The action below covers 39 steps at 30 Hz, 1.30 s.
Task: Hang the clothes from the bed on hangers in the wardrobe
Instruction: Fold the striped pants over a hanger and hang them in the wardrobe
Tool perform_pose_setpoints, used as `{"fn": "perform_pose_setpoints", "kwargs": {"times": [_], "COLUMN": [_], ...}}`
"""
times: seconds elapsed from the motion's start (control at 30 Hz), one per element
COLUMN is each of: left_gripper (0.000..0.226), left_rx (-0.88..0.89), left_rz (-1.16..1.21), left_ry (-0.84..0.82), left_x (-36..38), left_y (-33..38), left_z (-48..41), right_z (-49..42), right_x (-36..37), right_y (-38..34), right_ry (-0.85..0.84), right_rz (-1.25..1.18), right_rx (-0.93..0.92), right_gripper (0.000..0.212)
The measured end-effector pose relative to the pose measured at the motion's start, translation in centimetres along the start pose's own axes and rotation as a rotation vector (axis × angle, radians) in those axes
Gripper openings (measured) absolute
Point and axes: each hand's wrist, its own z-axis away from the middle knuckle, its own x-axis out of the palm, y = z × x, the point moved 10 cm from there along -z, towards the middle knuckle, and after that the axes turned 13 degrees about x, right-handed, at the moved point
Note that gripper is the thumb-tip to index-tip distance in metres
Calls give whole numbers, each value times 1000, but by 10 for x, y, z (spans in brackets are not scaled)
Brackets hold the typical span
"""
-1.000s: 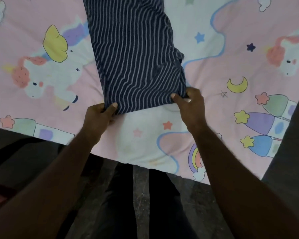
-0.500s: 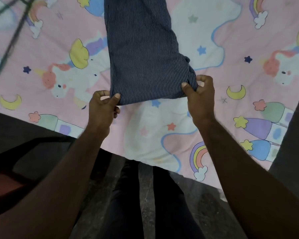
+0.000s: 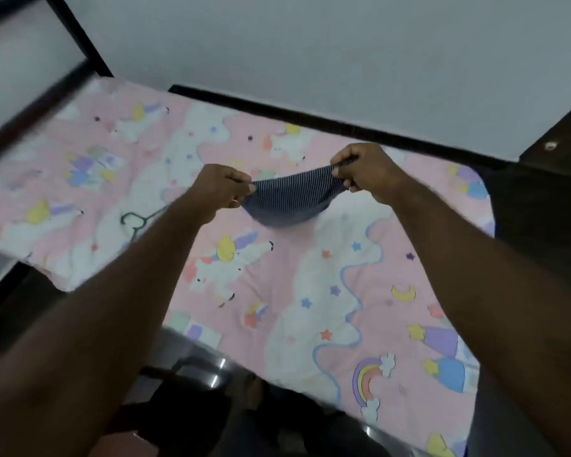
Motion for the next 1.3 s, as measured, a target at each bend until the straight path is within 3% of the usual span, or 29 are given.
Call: {"fn": "perform_pose_setpoints", "kwargs": {"times": [0.2, 0.37, 0.5, 0.7, 1.03, 1.17, 1.3], "left_gripper": [16, 22, 27, 36, 29, 19, 7], "left_rx": [252, 256, 275, 413, 537, 550, 482], "left_rz": [-578, -746, -731, -668, -620, -501, -230], "left_ry": [19, 132, 201, 324, 458, 467, 480], "left_x": [-36, -44, -55, -87, -120, -125, -134], "left_y": [111, 139, 159, 208, 264, 262, 237], "left_z": [10, 39, 53, 73, 83, 87, 88], "right_z": [29, 49, 59, 79, 98, 98, 97], "right_x": [-51, -67, -70, -92, -88, -84, -83], "right_y": [-73, -82, -83, -112, -164, -174, -179], "right_ry": [32, 28, -5, -44, -47, 24, 50], "right_rz": [-132, -165, -149, -420, 82, 123, -9], "right_rx": [-117, -143, -99, -108, 27, 19, -51], "right_gripper": [10, 8, 11, 8, 14, 18, 25]}}
